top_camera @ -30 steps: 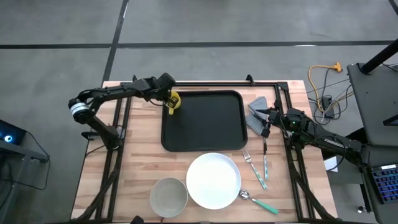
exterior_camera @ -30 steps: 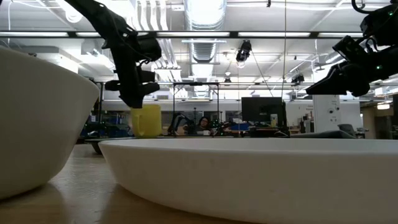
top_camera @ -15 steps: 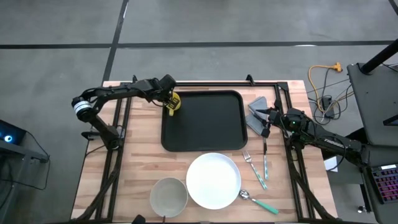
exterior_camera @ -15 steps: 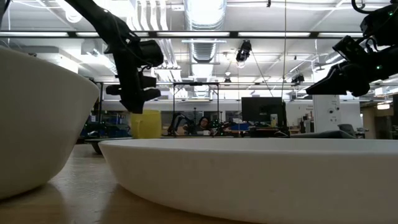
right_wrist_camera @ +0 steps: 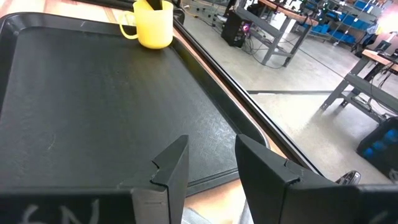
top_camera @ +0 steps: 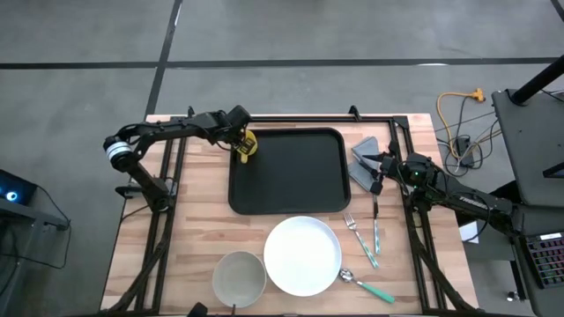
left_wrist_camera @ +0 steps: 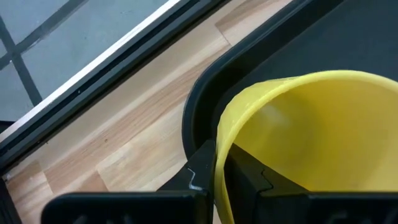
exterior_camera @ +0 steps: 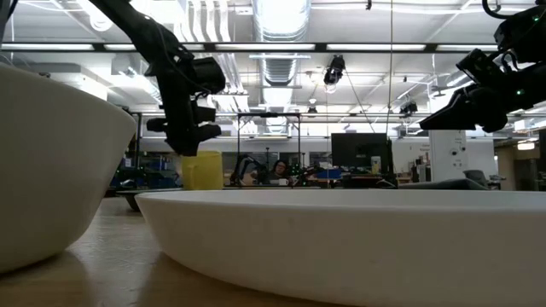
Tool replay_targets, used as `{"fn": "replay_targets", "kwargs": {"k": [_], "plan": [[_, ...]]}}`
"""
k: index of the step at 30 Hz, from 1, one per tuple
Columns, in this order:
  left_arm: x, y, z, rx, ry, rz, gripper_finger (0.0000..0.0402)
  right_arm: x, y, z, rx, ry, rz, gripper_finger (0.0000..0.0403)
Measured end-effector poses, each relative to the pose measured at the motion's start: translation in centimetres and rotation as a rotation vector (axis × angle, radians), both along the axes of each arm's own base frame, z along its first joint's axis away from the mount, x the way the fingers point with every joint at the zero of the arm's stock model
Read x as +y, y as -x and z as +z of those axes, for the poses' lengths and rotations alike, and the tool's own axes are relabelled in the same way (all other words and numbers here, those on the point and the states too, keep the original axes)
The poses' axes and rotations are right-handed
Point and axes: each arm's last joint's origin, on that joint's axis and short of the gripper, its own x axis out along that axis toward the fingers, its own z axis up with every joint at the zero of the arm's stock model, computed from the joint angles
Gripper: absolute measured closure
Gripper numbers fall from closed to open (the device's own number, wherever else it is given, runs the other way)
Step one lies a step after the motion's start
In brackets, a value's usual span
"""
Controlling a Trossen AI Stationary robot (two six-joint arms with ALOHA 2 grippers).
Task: Set up tray
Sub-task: Put the yellow mug on the top left of the black serving tray
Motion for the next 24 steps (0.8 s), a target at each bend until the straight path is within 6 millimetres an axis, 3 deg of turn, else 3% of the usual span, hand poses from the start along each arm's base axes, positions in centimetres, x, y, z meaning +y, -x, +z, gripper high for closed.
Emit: {"fn": "replay_targets", "kwargs": {"k": [11, 24], "plan": [[0.02, 0.02, -0.02, 0.008, -0.007, 0.001, 0.0381, 0.00, 0.00, 0.00, 0.000, 0.000, 0.001, 0.0280], [0.05, 0.05, -0.01, 0.015, -0.017, 0.008, 0.0302, 0.00, 0.00, 0.01, 0.000, 0.000, 0.000, 0.0280]]}}
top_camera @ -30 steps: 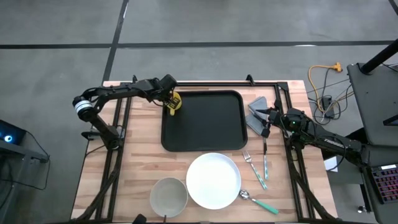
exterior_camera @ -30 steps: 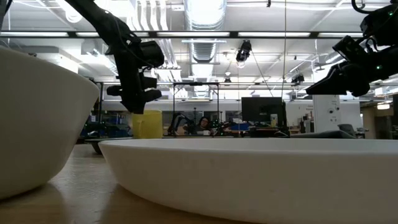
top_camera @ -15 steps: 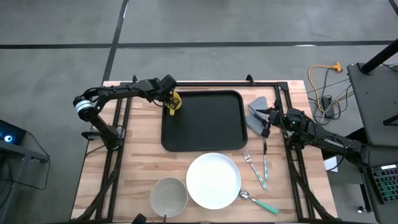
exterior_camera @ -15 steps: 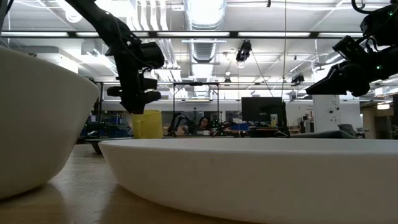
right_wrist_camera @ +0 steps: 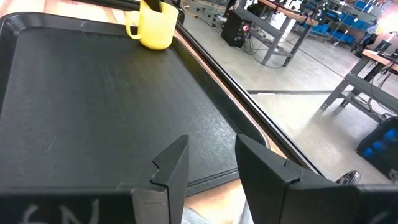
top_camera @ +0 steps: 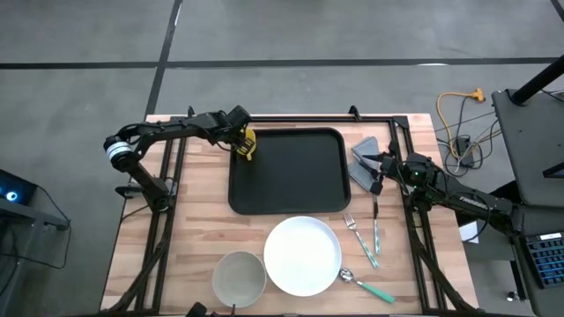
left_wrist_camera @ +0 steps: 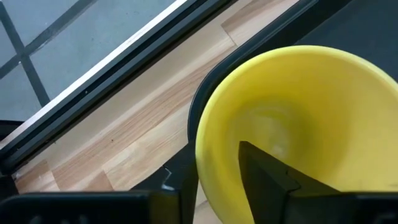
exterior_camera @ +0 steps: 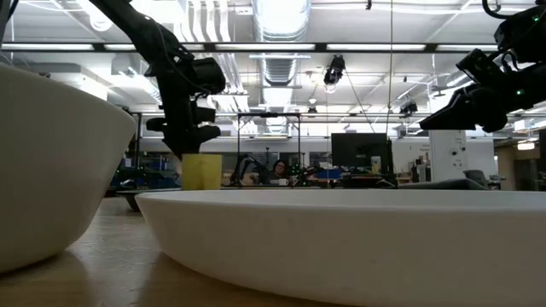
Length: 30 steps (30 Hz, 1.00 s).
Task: Set up tray
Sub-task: Put the yellow mug on the top left of the black serving tray, then put the white plate on the black serving tray to the bottom of the yellow mug
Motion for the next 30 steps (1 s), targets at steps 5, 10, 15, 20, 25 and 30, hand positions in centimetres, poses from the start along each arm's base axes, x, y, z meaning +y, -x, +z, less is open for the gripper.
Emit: {"fn": "replay_targets", "kwargs": {"k": [5, 10, 15, 20, 25, 30], "plan": [[0.1, -0.1, 0.3, -0.002, -0.006, 0.001, 0.0301, 0.0, 0.0, 0.0, 0.000, 0.000, 0.000, 0.0280], [0.3, -0.4, 0.9, -0.011, -0.023, -0.010, 0.0301, 0.0, 0.0, 0.0, 0.000, 0.000, 0.000, 0.0280], [0.4, -0.5, 1.3, -0.022, -0.031, -0.010, 0.0301, 0.0, 0.0, 0.0, 0.000, 0.000, 0.000, 0.0280], [0.4, -0.5, 1.6, -0.011, -0.024, -0.011, 0.0301, 0.0, 0.0, 0.0, 0.000, 0.000, 0.000, 0.0280], [0.4, -0.4, 2.3, 0.026, -0.033, 0.001, 0.0301, 0.0, 0.0, 0.0, 0.000, 0.000, 0.000, 0.0280], [0.4, -0.4, 3.4, 0.051, -0.031, 0.007, 0.0301, 0.0, 0.0, 0.0, 0.000, 0.000, 0.000, 0.0280]]}}
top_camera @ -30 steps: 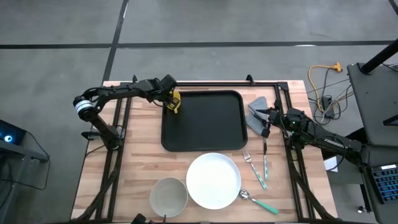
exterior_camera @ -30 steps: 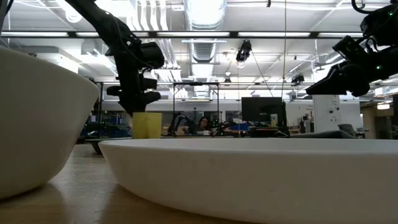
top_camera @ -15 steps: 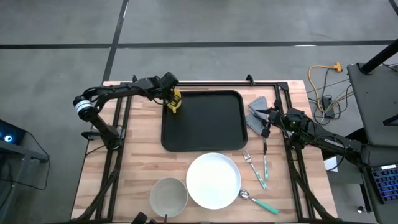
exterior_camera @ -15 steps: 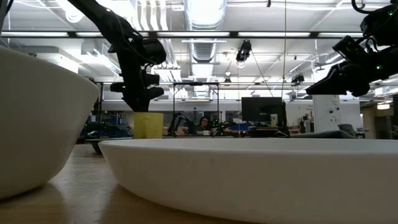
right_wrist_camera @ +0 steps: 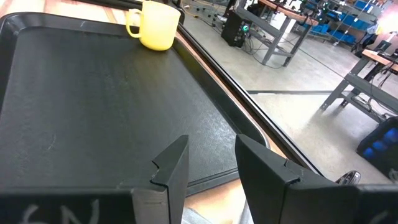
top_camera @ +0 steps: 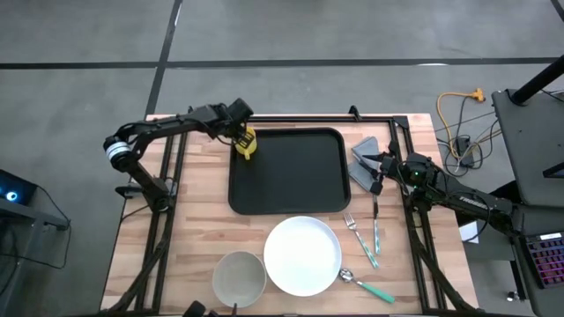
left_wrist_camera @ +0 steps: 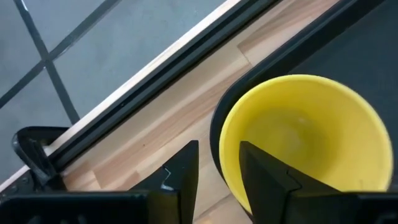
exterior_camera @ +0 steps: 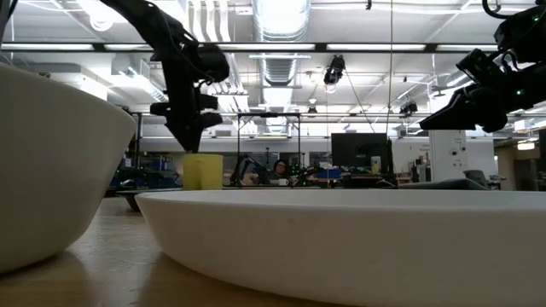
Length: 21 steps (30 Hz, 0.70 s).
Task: Set up tray
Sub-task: Put the white plate on the black serving tray to the bottom of the yellow mug
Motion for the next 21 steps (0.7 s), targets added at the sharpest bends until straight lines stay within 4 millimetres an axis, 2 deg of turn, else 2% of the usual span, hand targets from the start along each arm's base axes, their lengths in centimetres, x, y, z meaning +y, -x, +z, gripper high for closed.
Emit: {"fn": "replay_targets", "kwargs": {"k": [12, 21], "plan": [[-0.6, -0.9, 3.2, -0.031, -0.020, -0.034, 0.0301, 0.0, 0.0, 0.0, 0.000, 0.000, 0.000, 0.0280], [-3.0, -2.8, 4.8, -0.061, -0.036, -0.128, 0.0301, 0.0, 0.0, 0.0, 0.000, 0.000, 0.000, 0.0280]]}}
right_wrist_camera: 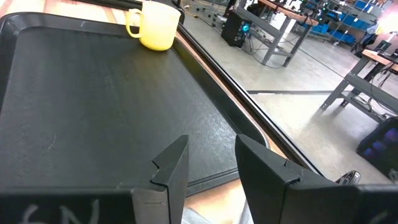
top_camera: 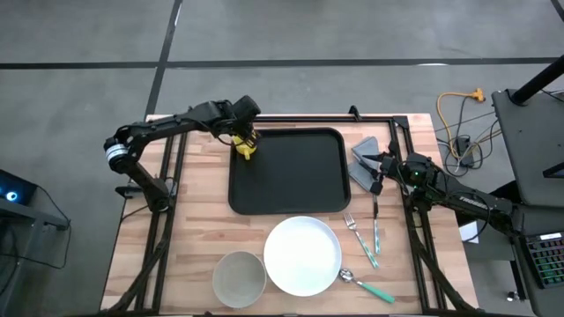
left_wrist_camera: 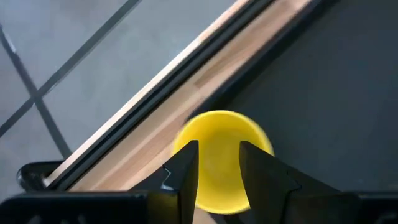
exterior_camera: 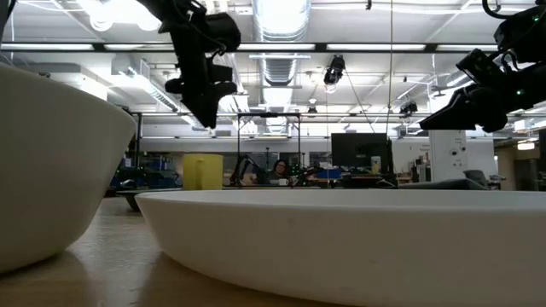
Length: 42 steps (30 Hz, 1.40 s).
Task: Set up tray
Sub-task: Put the white plate on the black serving tray to the bottom of the yellow mug
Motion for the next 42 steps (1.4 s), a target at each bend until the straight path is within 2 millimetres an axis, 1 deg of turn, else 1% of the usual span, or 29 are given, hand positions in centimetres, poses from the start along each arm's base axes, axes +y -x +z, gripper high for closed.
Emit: {"fn": "replay_targets", "kwargs": {"k": [7, 14, 19, 24, 33, 38, 42], "plan": [[-3.9, -2.1, 0.8, -0.024, -0.010, -0.139, 0.0301, 0.0, 0.0, 0.0, 0.000, 0.000, 0.000, 0.0280], [-8.9, -3.8, 1.2, -0.038, -0.013, -0.304, 0.0301, 0.0, 0.0, 0.0, 0.000, 0.000, 0.000, 0.0280], [-12.7, -4.4, 1.4, -0.049, -0.008, -0.415, 0.0301, 0.0, 0.0, 0.0, 0.000, 0.000, 0.001, 0.0280], [-16.2, -4.7, 1.6, -0.063, -0.004, -0.517, 0.0301, 0.0, 0.0, 0.0, 0.000, 0.000, 0.000, 0.0280], [-21.6, -4.5, 2.7, -0.127, 0.004, -0.664, 0.0301, 0.0, 0.0, 0.0, 0.000, 0.000, 0.000, 0.0280], [-24.2, -4.2, 3.3, -0.165, 0.008, -0.743, 0.0301, 0.0, 0.0, 0.0, 0.000, 0.000, 0.000, 0.0280], [-25.9, -3.9, 3.5, -0.191, 0.012, -0.792, 0.0301, 0.0, 0.0, 0.0, 0.000, 0.000, 0.000, 0.0280]]}}
